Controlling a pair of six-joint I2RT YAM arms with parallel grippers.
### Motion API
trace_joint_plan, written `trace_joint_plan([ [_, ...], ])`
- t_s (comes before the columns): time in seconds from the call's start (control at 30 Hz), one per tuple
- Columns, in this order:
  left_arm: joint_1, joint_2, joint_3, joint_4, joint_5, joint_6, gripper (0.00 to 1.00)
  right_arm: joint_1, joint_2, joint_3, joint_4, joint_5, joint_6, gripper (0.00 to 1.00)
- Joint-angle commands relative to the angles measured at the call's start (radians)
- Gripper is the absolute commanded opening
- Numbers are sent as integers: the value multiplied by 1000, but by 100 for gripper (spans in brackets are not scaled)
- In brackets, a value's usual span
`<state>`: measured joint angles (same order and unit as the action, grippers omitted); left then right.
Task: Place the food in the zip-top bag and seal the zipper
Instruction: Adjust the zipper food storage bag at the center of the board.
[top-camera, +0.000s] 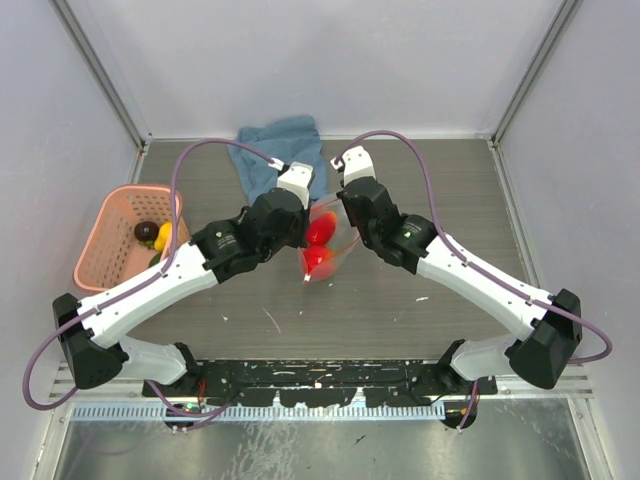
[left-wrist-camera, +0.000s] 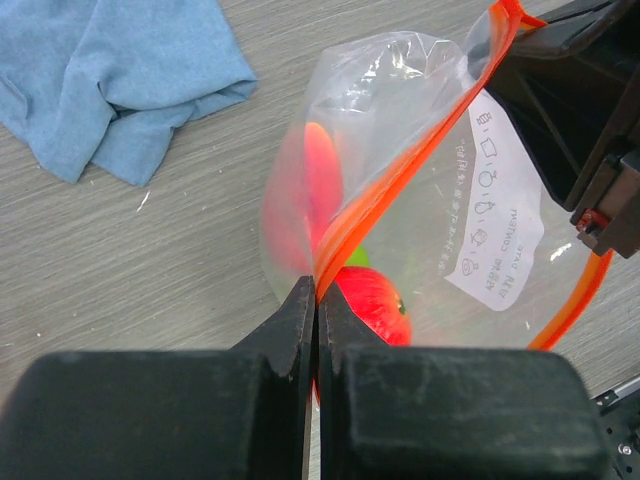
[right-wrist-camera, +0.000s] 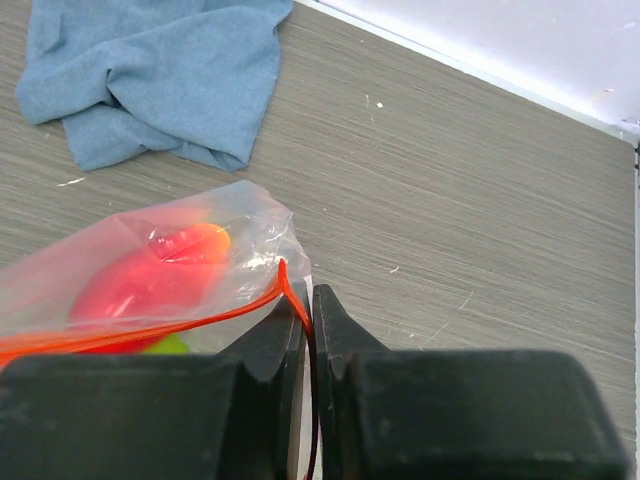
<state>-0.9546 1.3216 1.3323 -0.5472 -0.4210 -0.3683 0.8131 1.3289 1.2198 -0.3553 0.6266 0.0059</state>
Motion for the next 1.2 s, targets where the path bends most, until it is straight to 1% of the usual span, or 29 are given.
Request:
trace_joint_plan([
  [0.0, 3, -23, 19, 29, -20, 20, 0, -14, -17, 49, 13, -56, 43, 15],
  [0.1, 3, -11, 16, 58, -1, 6, 0, -13, -6, 36, -2, -110, 93, 28],
  [0.2, 2, 5, 25, 69, 5, -9, 0, -14, -7, 26, -39, -129, 141, 37],
  [0.23, 3, 13, 30, 70, 7, -12, 0, -13, -13, 20, -50, -132, 156, 39],
  [0.47, 3, 29, 42, 79, 11, -24, 0, -13, -58, -1, -97, -154, 207, 39],
  [0.8, 3, 30, 41, 82, 5, -26, 0, -14, -47, -57, -108, -97, 216, 39],
  [0.87, 3, 33, 43, 82, 8, -26, 0, -14, -54, -75, -97, -69, 217, 34],
  [0.93, 3, 35, 43, 82, 6, -24, 0, -14, -65, -84, -94, -41, 214, 24],
  [1.07, 2, 43, 40, 78, 6, -26, 0, -14, -92, -83, -74, -17, 196, 8],
  [1.1, 2, 42, 39, 79, 15, -30, 0, -14, -99, -83, -64, -15, 190, 5],
  [1.17, 2, 37, 31, 86, 32, -35, 0, -14, -115, -85, -43, -7, 184, 2],
])
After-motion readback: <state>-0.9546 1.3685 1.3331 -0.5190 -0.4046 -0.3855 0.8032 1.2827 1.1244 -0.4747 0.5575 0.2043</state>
